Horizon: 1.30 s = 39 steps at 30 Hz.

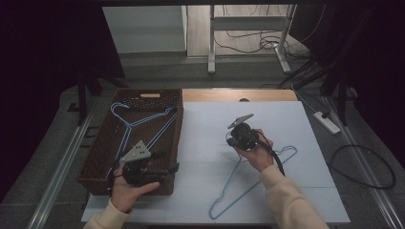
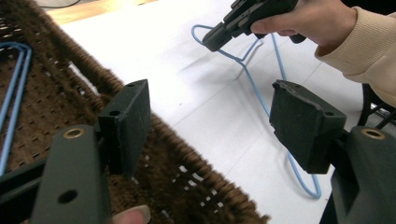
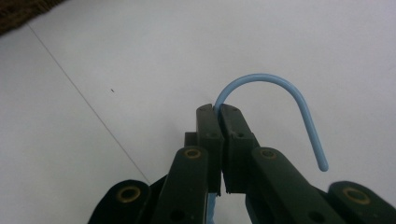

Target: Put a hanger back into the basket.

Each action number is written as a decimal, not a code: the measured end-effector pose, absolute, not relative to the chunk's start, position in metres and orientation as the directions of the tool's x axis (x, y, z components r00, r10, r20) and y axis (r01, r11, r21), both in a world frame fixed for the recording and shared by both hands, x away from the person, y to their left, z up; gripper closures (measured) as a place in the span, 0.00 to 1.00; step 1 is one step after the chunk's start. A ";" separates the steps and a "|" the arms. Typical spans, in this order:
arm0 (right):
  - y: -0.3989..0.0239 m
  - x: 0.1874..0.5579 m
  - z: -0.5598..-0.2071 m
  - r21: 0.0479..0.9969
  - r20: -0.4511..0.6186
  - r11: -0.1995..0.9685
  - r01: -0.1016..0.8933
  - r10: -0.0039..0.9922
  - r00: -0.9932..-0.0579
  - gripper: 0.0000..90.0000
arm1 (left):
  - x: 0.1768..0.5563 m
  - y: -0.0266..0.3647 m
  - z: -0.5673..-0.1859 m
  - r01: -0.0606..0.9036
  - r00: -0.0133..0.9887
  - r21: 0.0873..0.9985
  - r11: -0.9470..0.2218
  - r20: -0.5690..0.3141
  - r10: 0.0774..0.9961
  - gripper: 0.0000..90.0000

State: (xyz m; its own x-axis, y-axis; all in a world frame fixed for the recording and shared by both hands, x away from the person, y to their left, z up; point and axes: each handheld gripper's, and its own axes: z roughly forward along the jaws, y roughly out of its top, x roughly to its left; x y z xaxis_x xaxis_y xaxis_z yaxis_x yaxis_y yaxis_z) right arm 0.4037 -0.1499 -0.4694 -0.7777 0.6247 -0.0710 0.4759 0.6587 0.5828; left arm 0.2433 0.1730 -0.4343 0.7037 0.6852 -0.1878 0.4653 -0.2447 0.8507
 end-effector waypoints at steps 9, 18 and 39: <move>-0.162 0.392 -0.461 0.634 -0.049 0.617 0.466 0.634 -0.772 0.98 | 0.247 0.162 -0.431 0.459 0.718 0.853 -0.250 -0.189 0.670 0.33; -0.167 0.386 -0.456 0.659 -0.048 0.602 0.451 0.632 -0.773 0.98 | 0.248 0.142 -0.433 0.471 0.749 0.841 -0.267 -0.222 0.624 0.33; -0.174 0.374 -0.442 0.712 -0.049 0.568 0.413 0.627 -0.778 0.98 | 0.254 0.083 -0.446 0.481 0.797 0.798 -0.364 -0.225 0.560 0.33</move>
